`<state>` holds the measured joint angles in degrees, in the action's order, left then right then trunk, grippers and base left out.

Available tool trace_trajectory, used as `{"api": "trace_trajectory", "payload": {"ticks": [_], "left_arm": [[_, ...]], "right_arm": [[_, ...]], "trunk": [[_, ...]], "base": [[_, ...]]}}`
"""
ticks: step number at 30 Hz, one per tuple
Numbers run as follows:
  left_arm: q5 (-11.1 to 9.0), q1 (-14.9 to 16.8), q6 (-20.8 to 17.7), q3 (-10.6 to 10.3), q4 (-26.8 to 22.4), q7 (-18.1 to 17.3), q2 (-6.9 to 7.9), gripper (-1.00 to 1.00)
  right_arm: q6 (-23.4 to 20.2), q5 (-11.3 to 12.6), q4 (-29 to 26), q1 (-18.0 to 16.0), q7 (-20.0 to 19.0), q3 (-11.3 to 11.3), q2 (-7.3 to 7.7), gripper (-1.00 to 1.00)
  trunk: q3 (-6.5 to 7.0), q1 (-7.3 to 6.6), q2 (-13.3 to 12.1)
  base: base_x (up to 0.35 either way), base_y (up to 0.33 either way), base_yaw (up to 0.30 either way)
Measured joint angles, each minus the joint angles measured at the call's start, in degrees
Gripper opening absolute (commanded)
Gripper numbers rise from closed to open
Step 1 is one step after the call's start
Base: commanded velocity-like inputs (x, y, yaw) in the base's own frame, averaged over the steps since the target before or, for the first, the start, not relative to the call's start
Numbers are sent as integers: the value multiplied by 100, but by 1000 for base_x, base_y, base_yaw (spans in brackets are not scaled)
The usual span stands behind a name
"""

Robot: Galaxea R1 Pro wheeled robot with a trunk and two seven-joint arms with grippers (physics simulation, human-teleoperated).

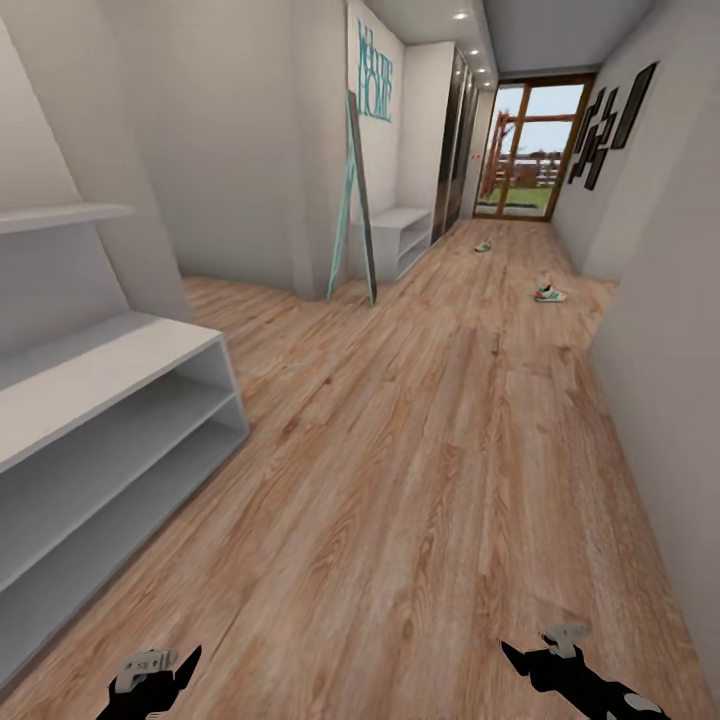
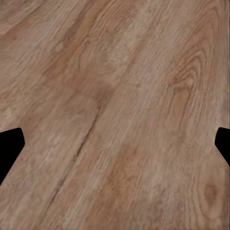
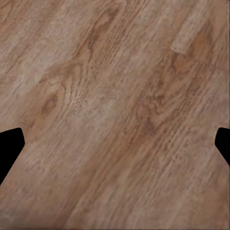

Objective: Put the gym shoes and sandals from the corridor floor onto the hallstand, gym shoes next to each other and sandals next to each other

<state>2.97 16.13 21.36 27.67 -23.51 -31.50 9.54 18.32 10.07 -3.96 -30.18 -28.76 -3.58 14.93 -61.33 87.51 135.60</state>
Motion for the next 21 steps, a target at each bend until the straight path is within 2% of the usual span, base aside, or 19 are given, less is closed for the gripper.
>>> {"api": "trace_trajectory", "payload": {"ticks": [6, 21], "left_arm": [[3, 0, -1, 0, -2, 0, -1, 100], [5, 0, -9, 7, 1, 8, 0, 100]], "right_arm": [[0, 0, 0, 0, 6, 0, -5, 100], [0, 0, 0, 0, 8, 0, -9, 100]], "trunk": [[0, -3, 0], [0, -4, 0]], "base": [[210, 0, -290], [326, 0, -290]]}}
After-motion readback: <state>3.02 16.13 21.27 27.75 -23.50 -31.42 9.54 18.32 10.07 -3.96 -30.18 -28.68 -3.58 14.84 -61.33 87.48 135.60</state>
